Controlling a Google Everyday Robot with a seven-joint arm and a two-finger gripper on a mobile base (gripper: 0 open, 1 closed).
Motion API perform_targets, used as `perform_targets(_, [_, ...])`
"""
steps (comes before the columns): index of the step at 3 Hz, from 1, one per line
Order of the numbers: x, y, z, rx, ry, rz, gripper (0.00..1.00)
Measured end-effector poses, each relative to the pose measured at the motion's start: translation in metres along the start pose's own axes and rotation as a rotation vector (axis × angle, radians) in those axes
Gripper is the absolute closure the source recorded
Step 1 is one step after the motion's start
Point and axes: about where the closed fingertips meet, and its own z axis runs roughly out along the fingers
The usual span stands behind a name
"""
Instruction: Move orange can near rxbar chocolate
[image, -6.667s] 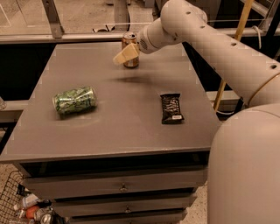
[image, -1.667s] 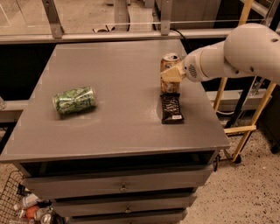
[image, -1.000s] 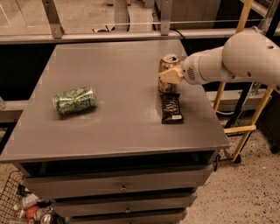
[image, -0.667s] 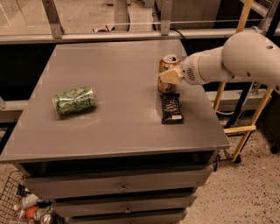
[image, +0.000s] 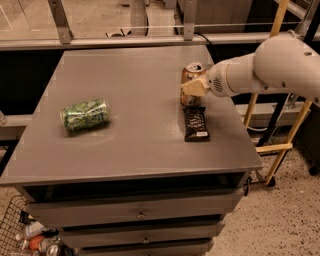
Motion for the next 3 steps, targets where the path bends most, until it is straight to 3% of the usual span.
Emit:
perform_targets(1, [0.0, 0.0, 0.0, 0.0, 0.0, 0.0, 0.04])
perform_targets(2, [0.0, 0.001, -0.001, 0.0, -0.001, 0.0, 0.0])
perform_targets(3, [0.007, -0.011, -0.034, 0.068, -0.01, 0.002, 0.0])
